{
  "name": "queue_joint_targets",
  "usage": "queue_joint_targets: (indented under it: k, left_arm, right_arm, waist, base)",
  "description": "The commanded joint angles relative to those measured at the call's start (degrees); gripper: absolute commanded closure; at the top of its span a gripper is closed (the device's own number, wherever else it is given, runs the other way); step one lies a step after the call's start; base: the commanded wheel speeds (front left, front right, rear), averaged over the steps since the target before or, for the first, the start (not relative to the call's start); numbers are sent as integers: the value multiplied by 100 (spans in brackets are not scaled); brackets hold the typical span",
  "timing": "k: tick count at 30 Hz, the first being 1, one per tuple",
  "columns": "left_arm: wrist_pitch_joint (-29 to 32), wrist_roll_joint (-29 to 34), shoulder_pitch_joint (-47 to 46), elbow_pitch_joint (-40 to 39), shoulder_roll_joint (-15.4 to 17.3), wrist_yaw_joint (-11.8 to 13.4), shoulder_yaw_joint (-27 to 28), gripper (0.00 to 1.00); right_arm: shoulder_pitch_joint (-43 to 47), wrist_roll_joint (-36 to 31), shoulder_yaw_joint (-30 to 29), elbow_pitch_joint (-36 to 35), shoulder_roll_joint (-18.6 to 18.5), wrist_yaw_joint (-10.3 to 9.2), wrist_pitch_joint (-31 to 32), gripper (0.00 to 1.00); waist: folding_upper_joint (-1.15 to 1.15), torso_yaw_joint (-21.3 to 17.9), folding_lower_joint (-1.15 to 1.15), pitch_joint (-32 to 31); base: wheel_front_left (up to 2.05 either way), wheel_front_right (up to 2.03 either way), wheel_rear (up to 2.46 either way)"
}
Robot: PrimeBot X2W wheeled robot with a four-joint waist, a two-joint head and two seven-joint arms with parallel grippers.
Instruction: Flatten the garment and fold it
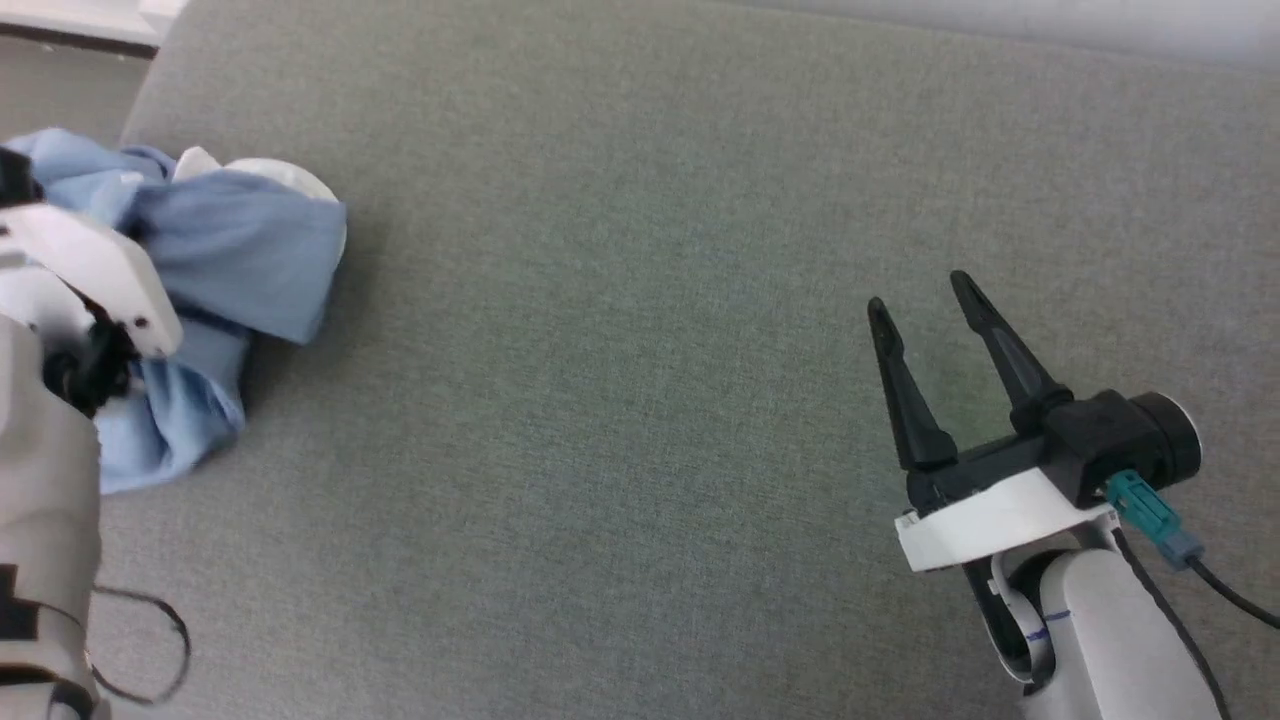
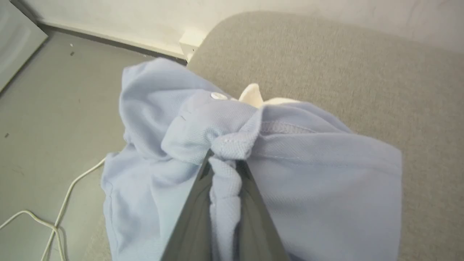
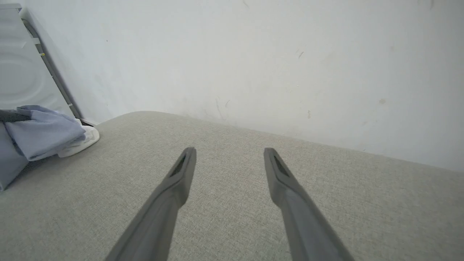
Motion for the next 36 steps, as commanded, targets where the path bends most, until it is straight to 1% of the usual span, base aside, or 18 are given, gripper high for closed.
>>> queue_joint_targets:
  k: [1,5,8,10,12,17,21,25,28,29,30,33,36]
  left_arm:
    - [-372,138,-208,-145,80,41,-76,100]
    - [-1441,493,-534,-456,129,171,-323,100]
    - [-2159,722,-784,-683,101,234,-508,100]
    - [-2485,810,-939,-840,49,235,-598,100]
    - [-2662,875,-1052,-1079,-37,250,-666,100]
    - [-2770,909,-1087,-1921,-356,202,-803,100]
    - [-2775,766,-827,-2677,-801,136,-925,100]
    - [-2681,407,-357,-3179,-1311,52,-1144,100]
    - [-2465,153,131,-3496,-1563,24,-1306,100]
    - [-2411,97,338,-3585,-1619,25,-1349,100]
    - [-2411,97,338,-3585,-1619,25,-1349,100]
    - [-2292,-41,1142,-3702,-1746,111,-1454,100]
    - [-2256,-158,2093,-3544,-1800,225,-1538,100]
  right_arm:
    - [101,57,-58,15,-11,35,-50,0]
    - [276,157,-182,20,-11,35,-107,0]
    - [387,210,-261,-4,-11,35,-134,0]
    - [442,236,-308,-54,-11,35,-147,0]
    - [488,255,-357,-104,-11,35,-157,0]
    - [605,329,-472,-245,-11,35,-174,0]
    - [730,366,-563,-337,-11,35,-180,0]
    - [891,413,-650,-385,-11,35,-183,0]
    - [987,443,-686,-409,-11,35,-182,0]
    - [1014,453,-685,-413,-11,35,-180,0]
    - [1014,453,-685,-413,-11,35,-180,0]
    - [1101,498,-661,-416,-11,35,-178,0]
    - [1166,557,-623,-398,-11,35,-179,0]
  waist:
    - [0,33,0,-344]
    - [0,60,0,-661]
    - [0,37,0,-864]
    - [0,-12,0,-962]
    - [0,-97,0,-1064]
    - [0,-447,0,-1269]
    - [0,-809,0,-1401]
    - [0,-1200,0,-1500]
    - [0,-1494,0,-1512]
    - [0,-1594,0,-1507]
    - [0,-1594,0,-1507]
    - [0,-1865,0,-1510]
    - [0,-2101,0,-1504]
  base:
    - [0,0,0]
    - [0,0,0]
    - [0,0,0]
    - [0,0,0]
    - [0,0,0]
    - [0,0,0]
    - [0,0,0]
    - [0,0,0]
    - [0,0,0]
    - [0,0,0]
    - [0,0,0]
    - [0,0,0]
    - [0,0,0]
